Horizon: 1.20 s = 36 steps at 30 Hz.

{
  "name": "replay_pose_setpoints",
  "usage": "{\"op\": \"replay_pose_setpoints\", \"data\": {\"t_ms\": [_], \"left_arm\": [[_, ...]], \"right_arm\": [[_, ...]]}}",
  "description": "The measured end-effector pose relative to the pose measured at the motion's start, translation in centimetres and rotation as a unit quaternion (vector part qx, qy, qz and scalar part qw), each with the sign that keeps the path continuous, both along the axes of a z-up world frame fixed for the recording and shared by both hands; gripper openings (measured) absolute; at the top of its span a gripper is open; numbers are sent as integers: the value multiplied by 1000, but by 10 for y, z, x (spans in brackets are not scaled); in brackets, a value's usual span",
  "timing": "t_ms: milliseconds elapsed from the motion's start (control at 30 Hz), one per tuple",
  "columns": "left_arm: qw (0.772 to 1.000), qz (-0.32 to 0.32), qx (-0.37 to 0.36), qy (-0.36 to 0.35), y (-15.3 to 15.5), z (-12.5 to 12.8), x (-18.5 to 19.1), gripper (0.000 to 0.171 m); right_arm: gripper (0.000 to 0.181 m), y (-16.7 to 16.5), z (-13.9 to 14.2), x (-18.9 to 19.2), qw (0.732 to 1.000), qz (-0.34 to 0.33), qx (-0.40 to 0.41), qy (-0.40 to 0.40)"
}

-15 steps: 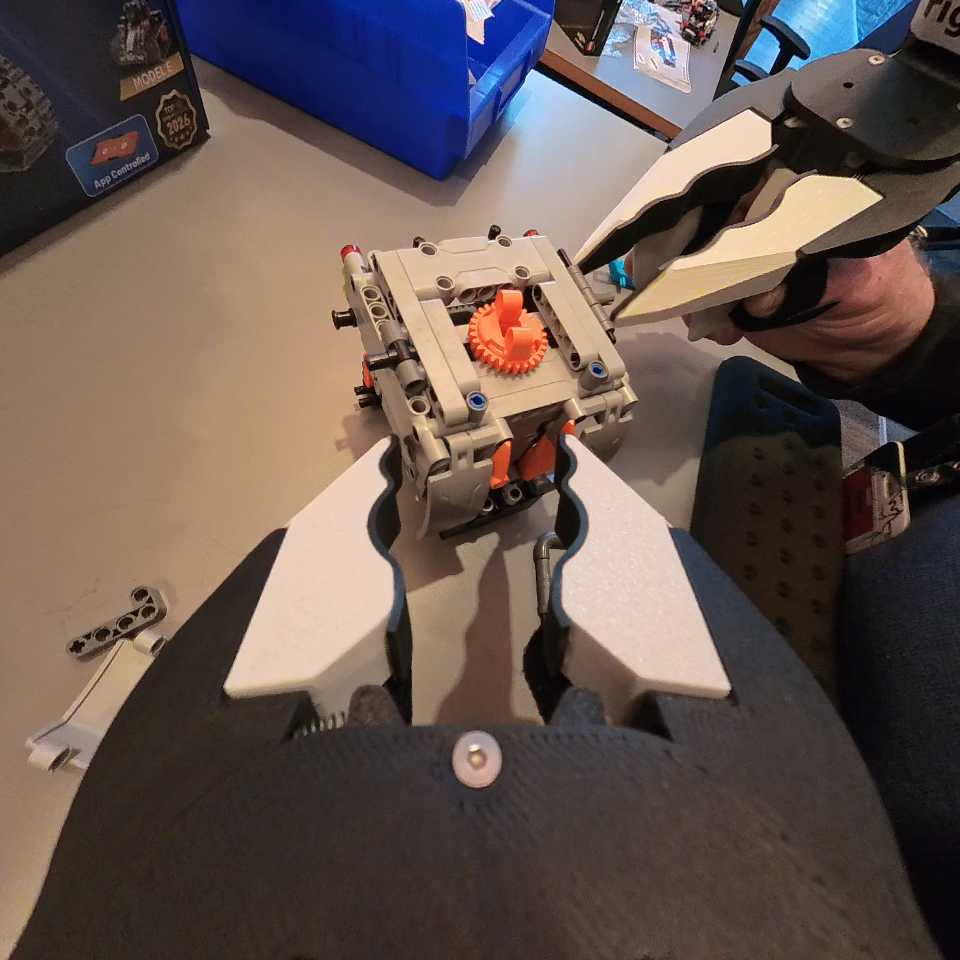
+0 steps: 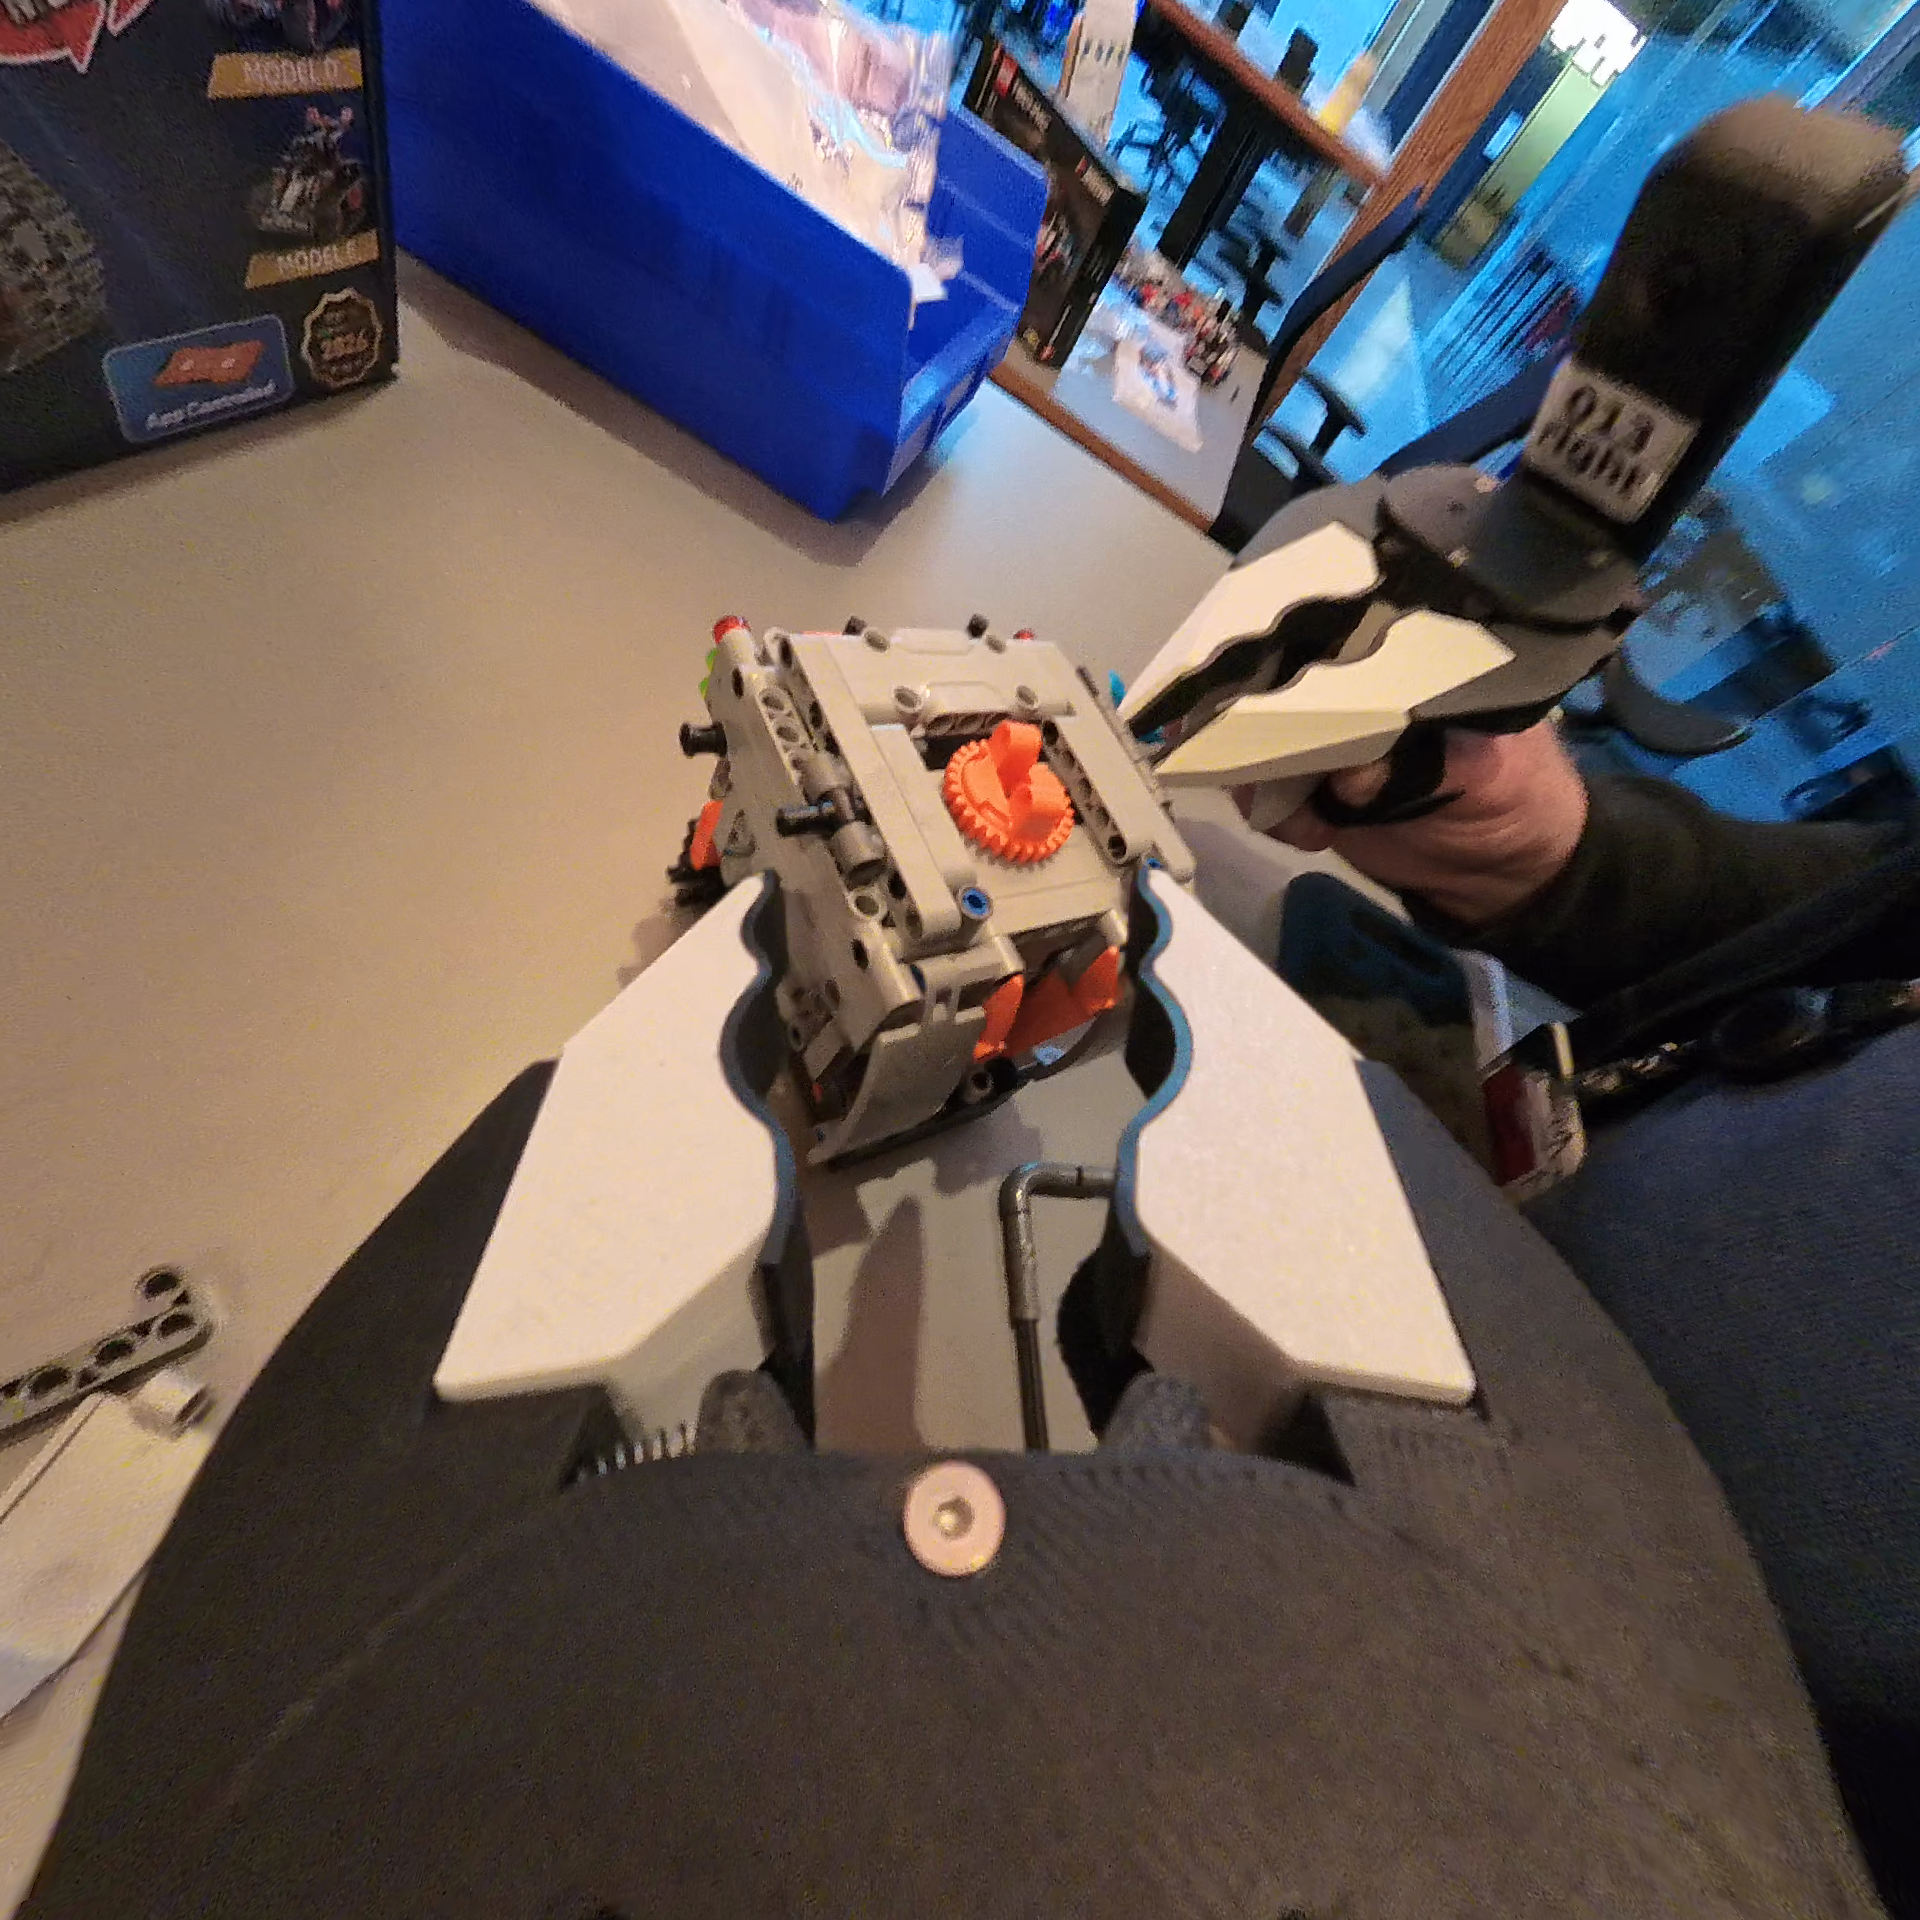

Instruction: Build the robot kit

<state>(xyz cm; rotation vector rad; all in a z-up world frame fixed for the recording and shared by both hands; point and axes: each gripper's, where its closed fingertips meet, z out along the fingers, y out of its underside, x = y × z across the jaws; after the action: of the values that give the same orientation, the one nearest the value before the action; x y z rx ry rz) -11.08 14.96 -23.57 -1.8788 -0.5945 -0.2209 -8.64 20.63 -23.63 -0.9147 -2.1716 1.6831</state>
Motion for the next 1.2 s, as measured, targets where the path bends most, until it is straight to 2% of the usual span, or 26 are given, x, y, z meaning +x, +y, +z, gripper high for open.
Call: {"op": "replay_pose_setpoints", "data": {"t_ms": [100, 400, 567, 1200], "left_arm": [[999, -2, 31, -13, 4, 8, -1, 61], [1000, 7, 18, 17, 6, 7, -5, 52], [1000, 10, 25, 10, 6, 7, -7, 52], [999, 14, 26, 14, 6, 7, -6, 52]], "right_arm": [[7, 0, 0, 0, 1000, 2, -8, -6], [8, 2, -5, 1, 1000, -3, -17, -19], [14, 5, 1, -2, 1000, -9, -25, -9], [11, 5, 3, -3, 1000, -6, -20, 1]]}}
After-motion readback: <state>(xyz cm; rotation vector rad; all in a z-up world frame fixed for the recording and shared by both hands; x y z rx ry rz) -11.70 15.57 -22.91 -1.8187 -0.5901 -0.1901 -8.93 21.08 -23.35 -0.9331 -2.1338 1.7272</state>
